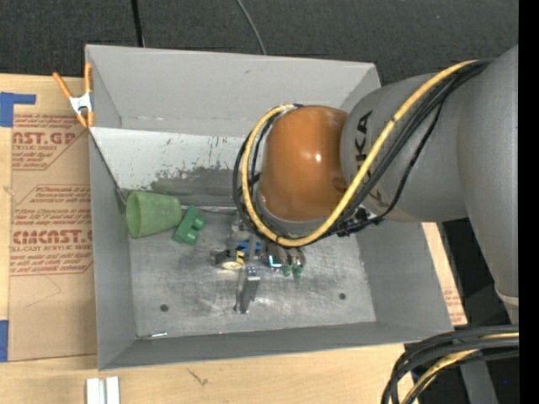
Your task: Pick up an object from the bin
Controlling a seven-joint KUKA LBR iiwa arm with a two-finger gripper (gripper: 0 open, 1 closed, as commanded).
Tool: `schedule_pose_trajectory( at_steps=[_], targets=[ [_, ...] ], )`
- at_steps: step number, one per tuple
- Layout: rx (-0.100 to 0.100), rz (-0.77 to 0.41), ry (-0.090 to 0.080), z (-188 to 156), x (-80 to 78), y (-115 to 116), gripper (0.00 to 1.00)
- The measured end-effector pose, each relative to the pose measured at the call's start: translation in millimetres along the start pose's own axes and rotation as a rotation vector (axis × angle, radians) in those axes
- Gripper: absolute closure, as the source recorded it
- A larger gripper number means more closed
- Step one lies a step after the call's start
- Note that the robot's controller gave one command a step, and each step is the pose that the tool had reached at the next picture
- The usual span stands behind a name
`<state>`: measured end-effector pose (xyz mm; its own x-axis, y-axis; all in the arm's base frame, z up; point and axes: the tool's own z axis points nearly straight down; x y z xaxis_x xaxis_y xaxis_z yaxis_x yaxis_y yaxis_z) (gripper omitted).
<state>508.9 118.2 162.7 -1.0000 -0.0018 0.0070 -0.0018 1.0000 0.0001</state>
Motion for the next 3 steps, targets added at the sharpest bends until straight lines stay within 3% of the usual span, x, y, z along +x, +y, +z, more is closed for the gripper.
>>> schedule_pose_trajectory(
  at_steps=[1,2,3],
  targets=[
    [-0.004,0.039,-0.017,77.5,-43.6,-45.6,0.00],
    [-0.002,0.037,-0.014,76.3,-42.4,-45.3,1.00],
    [0.001,-0.376,-0.015,-80.8,-21.4,-38.3,1.00]
  ],
)
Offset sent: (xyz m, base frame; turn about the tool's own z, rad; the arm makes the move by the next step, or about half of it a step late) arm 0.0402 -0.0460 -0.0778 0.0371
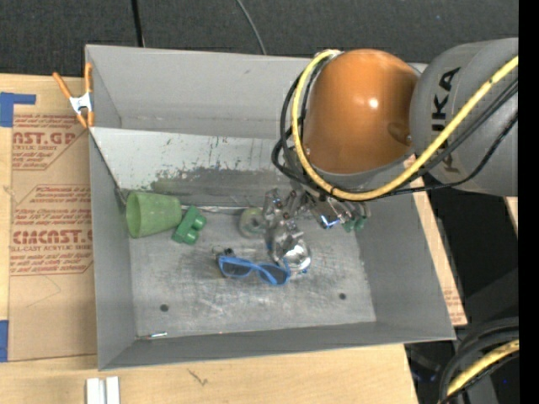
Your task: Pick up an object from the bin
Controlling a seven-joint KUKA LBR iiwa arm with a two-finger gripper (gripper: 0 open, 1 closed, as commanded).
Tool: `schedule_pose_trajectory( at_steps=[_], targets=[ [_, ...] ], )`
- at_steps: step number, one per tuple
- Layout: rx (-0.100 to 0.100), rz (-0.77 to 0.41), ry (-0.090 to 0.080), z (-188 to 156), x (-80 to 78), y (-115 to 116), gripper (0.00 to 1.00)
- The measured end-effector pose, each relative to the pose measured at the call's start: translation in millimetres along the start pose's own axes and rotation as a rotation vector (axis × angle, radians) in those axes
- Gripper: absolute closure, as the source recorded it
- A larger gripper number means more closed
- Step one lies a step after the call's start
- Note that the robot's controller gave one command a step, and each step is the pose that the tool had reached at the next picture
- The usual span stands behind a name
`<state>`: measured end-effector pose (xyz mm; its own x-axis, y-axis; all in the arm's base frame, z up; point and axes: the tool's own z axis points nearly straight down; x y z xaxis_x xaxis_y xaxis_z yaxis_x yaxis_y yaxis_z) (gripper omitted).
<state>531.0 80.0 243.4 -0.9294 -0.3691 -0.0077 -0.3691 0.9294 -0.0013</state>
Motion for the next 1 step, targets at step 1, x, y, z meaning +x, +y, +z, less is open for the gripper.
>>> schedule_pose_trajectory(
  at_steps=[1],
  targets=[
    [-0.002,0.002,0.005,2.6,1.0,0.1,0.00]
  ],
)
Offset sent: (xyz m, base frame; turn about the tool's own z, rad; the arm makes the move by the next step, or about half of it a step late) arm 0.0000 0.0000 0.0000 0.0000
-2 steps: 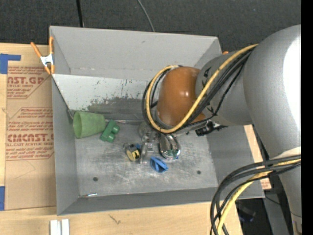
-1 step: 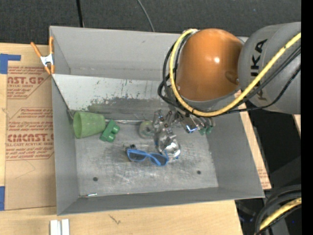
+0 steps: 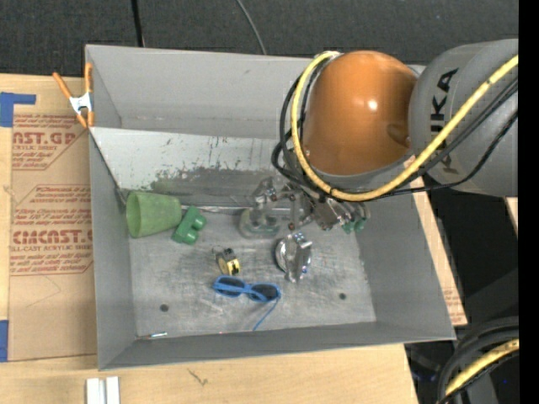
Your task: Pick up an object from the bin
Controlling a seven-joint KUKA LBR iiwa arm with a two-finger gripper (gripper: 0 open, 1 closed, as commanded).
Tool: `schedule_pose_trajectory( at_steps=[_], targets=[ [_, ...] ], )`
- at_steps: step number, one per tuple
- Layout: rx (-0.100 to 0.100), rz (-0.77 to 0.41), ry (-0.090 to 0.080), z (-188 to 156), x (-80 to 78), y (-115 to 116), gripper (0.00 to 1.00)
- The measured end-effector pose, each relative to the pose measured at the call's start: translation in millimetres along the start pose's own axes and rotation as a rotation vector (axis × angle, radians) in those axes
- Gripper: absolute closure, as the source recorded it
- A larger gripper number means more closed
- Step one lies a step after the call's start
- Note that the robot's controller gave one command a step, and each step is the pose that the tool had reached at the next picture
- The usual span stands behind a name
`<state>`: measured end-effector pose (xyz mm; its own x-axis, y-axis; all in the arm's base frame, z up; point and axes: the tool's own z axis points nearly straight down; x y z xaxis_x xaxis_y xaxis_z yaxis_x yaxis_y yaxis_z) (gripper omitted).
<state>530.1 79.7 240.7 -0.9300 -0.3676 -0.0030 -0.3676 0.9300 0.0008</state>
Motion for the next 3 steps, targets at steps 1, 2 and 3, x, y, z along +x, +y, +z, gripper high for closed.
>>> schedule_pose_trajectory(
  at_steps=[1,2,3],
  targets=[
    [-0.004,-0.351,0.008,145.1,38.0,-5.9,0.00],
    [-0.002,-0.350,0.003,142.2,36.3,-6.3,1.00],
    [0.005,-0.362,-0.007,-25.7,29.5,-26.2,1.00]
  ],
)
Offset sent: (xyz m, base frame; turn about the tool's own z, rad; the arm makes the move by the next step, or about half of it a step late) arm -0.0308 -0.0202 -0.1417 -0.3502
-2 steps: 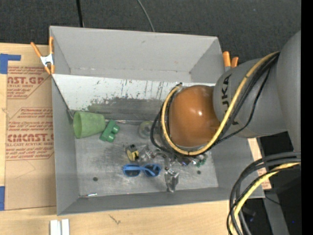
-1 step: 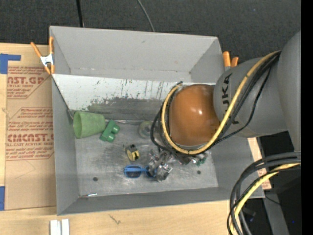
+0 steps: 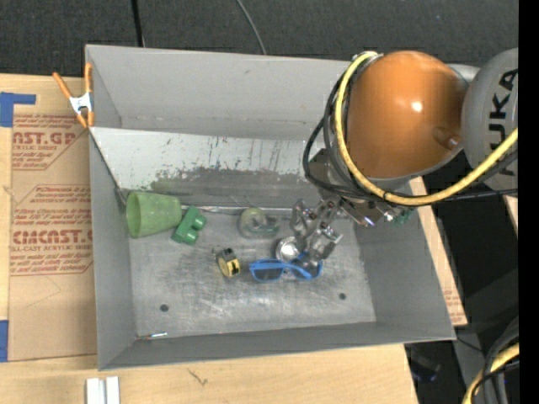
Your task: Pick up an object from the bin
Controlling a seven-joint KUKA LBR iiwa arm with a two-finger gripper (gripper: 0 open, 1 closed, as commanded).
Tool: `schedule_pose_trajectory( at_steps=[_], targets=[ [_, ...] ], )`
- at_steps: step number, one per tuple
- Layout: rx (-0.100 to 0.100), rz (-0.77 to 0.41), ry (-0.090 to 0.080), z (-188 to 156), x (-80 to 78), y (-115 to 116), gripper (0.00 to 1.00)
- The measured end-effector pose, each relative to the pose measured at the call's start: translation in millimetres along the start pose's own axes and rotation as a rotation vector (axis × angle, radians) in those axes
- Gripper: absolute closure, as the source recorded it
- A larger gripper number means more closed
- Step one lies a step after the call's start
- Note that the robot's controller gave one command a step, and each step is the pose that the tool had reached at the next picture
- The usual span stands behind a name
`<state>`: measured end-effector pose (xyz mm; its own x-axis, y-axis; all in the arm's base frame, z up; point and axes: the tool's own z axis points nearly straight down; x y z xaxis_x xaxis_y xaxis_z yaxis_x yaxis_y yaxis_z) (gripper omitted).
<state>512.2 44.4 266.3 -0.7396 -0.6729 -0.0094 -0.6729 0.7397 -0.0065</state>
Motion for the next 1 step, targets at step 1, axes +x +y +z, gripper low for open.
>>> schedule_pose_trajectory(
  at_steps=[1],
  targets=[
    [-0.010,-0.371,0.007,34.7,0.2,33.5,1.00]
  ],
)
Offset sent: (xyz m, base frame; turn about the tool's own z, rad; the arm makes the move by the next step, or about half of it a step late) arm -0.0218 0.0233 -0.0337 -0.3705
